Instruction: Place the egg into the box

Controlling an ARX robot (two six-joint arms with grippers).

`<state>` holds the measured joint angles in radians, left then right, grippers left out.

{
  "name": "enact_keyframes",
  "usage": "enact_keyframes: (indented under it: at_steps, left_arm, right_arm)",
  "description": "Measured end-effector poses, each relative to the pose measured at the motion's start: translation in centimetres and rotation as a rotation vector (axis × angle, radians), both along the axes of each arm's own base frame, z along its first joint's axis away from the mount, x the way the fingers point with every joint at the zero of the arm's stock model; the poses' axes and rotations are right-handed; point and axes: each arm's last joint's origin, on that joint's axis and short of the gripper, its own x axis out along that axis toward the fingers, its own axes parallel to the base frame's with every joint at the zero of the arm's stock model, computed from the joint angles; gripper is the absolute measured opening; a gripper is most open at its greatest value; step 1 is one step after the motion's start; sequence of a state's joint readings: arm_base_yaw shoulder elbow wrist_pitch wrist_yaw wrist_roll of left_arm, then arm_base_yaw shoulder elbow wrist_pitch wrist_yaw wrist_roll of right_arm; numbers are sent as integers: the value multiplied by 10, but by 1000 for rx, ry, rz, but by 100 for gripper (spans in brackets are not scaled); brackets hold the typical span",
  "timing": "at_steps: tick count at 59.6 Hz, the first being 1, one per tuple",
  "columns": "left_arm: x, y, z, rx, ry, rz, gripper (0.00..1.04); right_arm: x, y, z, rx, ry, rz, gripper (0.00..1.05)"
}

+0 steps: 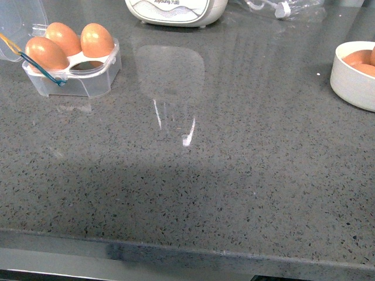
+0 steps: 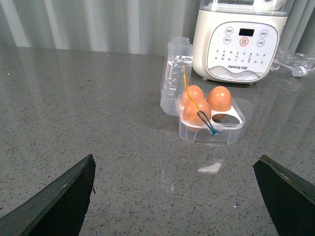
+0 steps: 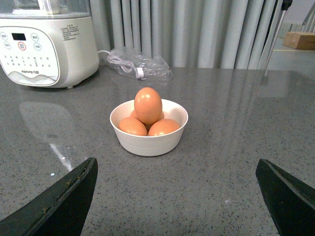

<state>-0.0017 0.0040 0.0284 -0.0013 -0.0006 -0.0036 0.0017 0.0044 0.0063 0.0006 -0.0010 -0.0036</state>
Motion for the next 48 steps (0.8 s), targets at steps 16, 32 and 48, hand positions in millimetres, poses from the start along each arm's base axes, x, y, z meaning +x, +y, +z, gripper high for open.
enact_keyframes:
  at_steps: [16,32,48]
  left_arm:
    - [0,0,0,0,0,0,98]
    - [0,0,0,0,0,0,98]
    - [0,0,0,0,0,0,98]
  right_arm:
    - [0,0,0,0,0,0,97]
    - [0,0,0,0,0,0,97]
    - [0,0,0,0,0,0,97]
